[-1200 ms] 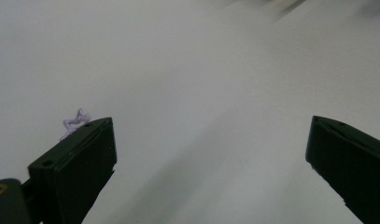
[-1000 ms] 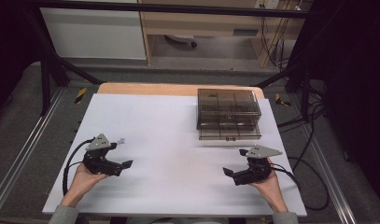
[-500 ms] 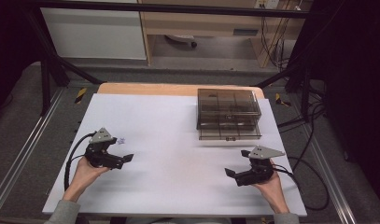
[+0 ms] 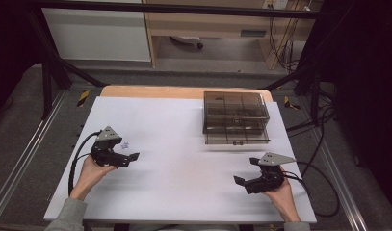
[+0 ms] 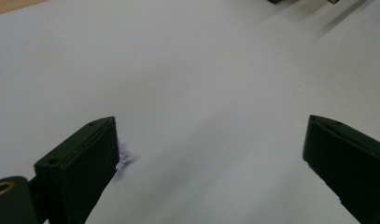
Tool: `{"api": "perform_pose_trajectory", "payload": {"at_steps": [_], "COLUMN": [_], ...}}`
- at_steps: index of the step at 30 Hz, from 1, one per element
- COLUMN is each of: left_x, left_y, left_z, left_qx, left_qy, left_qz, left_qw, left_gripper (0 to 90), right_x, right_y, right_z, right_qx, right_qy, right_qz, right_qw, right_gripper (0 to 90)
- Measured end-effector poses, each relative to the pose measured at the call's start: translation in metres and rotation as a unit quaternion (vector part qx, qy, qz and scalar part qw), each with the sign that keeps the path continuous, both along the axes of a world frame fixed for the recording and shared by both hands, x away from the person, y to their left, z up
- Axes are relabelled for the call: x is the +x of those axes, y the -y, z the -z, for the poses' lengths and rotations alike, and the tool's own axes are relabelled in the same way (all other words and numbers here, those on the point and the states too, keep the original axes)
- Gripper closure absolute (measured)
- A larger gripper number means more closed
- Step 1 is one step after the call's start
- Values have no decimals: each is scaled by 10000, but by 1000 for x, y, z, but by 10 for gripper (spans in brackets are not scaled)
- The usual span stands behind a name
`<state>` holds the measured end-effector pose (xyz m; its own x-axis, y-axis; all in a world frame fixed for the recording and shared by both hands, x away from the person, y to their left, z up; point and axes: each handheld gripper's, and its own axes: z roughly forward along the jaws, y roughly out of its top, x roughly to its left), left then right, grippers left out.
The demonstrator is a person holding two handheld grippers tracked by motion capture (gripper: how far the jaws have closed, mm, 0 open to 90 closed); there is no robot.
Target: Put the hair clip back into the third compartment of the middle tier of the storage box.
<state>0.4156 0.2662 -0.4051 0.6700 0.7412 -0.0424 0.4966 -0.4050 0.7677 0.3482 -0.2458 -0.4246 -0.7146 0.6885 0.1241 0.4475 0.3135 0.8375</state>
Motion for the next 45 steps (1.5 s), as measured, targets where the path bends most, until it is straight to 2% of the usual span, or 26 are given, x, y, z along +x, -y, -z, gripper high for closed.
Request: {"api": "perform_pose_trajectory", "payload": {"at_steps": [6, 7, 9, 17, 19, 25, 28, 29, 32, 39, 45], "left_x": [1, 1, 3, 13, 17, 22, 25, 25, 28, 33, 36], "left_y": [-4, -4, -6, -9, -8, -10, -9, -9, -8, -9, -10], "left_z": [8, 9, 11, 17, 22, 24, 27, 27, 30, 29, 31], "left_qx": [132, 254, 335, 345, 512, 630, 815, 815, 1007, 998, 987], "left_qy": [-33, -27, -34, -52, -127, -169, -188, -188, -233, -202, -267], "left_qz": [-87, -101, -161, -355, -435, -553, -602, -602, -621, -735, -757], "left_qw": [9999, 9996, 9993, 9988, 9977, 9963, 9947, 9947, 9927, 9921, 9919], "left_gripper": [57, 66, 79, 202, 215, 294, 348, 354, 374, 444, 475], "right_x": [1, 1, 1, 2, 2, 2, 3, 3, 2, 2, 3], "right_y": [1, 1, 1, 1, 1, 1, 1, 1, 1, 1, 1], "right_z": [1, 1, 1, 2, 2, 2, 2, 2, 2, 1, 1], "right_qx": [39, 35, 42, 2, -40, -51, -60, -60, -52, -46, -47], "right_qy": [-29, -39, -65, -68, -62, -58, -56, -56, -53, -44, -54], "right_qz": [-10, -14, -29, -12, -25, -10, -15, -15, -5, 14, 7], "right_qw": [10000, 10000, 10000, 10000, 10000, 10000, 10000, 10000, 10000, 10000, 10000], "right_gripper": [18, 18, 18, 16, 15, 15, 15, 15, 15, 15, 15]}}
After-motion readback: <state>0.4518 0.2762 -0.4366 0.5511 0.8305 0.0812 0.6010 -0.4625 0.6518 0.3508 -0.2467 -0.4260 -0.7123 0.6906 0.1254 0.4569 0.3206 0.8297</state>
